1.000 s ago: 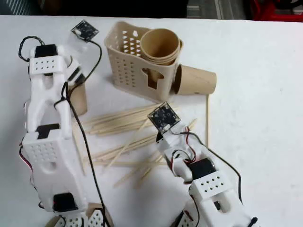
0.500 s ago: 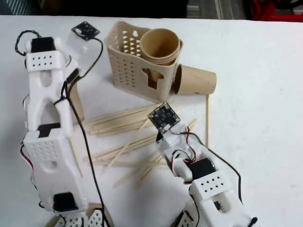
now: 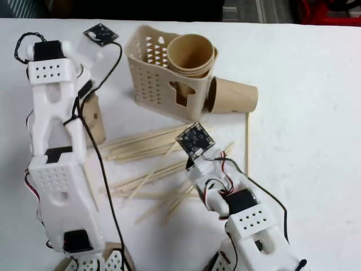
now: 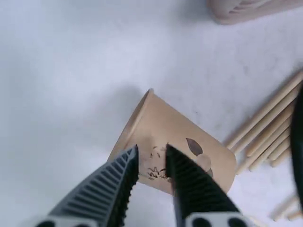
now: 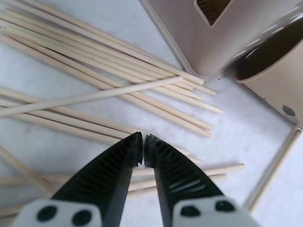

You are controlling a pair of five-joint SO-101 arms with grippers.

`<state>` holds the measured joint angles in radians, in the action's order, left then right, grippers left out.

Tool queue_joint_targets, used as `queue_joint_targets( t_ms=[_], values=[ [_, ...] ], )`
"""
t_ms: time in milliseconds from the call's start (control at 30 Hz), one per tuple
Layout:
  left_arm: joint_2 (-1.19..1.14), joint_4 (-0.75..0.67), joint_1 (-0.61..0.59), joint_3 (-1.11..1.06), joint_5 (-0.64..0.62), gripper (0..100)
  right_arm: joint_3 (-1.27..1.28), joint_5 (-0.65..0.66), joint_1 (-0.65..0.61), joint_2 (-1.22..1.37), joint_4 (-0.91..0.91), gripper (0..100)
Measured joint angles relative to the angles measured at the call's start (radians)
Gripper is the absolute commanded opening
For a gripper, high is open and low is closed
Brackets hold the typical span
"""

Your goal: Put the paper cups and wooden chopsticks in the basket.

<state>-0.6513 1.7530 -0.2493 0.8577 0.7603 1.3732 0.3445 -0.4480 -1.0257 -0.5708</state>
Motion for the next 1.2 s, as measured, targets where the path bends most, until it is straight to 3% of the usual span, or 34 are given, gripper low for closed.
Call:
queue_joint_targets(
  t_ms=[167,567,700,867,1200],
  values=[
    [0.0,-0.028,0.0,0.0,-0.147,27,0.0,0.0,0.0,0.0,0.0,2.5],
    [-0.203,-0.178,-0.018,0.006,-0.169,26,0.0,0.037,0.0,0.0,0.0,2.5],
    [-0.235,-0.17,-0.023,0.006,-0.169,17,0.0,0.054,0.0,0.0,0.0,2.5],
    [-0.235,-0.115,-0.021,0.011,-0.074,2,0.0,0.057,0.0,0.0,0.0,2.5],
    [-0.235,0.025,-0.02,0.253,-0.077,2,0.0,0.063,0.0,0.0,0.0,2.5]
  ],
)
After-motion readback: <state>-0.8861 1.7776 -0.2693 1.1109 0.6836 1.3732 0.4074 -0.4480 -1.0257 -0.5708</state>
